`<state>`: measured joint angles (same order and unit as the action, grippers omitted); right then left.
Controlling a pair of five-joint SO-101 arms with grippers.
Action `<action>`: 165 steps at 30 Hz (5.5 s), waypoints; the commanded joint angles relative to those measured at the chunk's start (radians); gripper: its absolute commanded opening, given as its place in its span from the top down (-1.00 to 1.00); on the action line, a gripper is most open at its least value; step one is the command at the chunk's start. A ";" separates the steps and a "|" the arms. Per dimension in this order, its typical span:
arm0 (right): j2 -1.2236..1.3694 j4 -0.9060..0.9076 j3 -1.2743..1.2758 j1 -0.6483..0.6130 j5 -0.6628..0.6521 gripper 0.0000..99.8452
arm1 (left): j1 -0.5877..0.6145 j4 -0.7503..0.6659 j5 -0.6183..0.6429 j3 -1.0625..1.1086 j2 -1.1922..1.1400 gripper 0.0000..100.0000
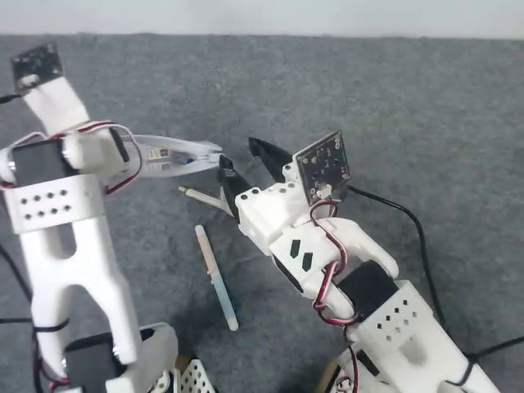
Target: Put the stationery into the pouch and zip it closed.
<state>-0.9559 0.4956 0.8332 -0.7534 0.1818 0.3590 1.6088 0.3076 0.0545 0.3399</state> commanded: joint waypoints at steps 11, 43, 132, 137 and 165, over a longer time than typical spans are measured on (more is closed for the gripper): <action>0.058 0.105 -0.035 0.035 -0.017 0.69 | 0.252 -0.038 0.015 -0.039 0.055 0.98; 0.952 0.139 -0.390 -0.206 0.044 0.69 | 0.454 -0.083 0.038 -0.007 0.054 0.98; 0.576 0.834 -0.675 0.125 0.048 0.99 | -0.011 -0.068 -0.017 -0.007 0.054 0.98; 0.470 0.834 -0.635 0.125 0.048 0.99 | -0.011 -0.068 -0.017 0.001 0.054 0.98; 0.064 0.707 -0.511 -0.028 0.048 0.99 | -0.009 0.008 -0.046 0.015 0.055 0.98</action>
<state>-0.8255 1.2674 0.3376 -0.7718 0.2186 0.3544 1.6180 0.2739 0.0821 0.3445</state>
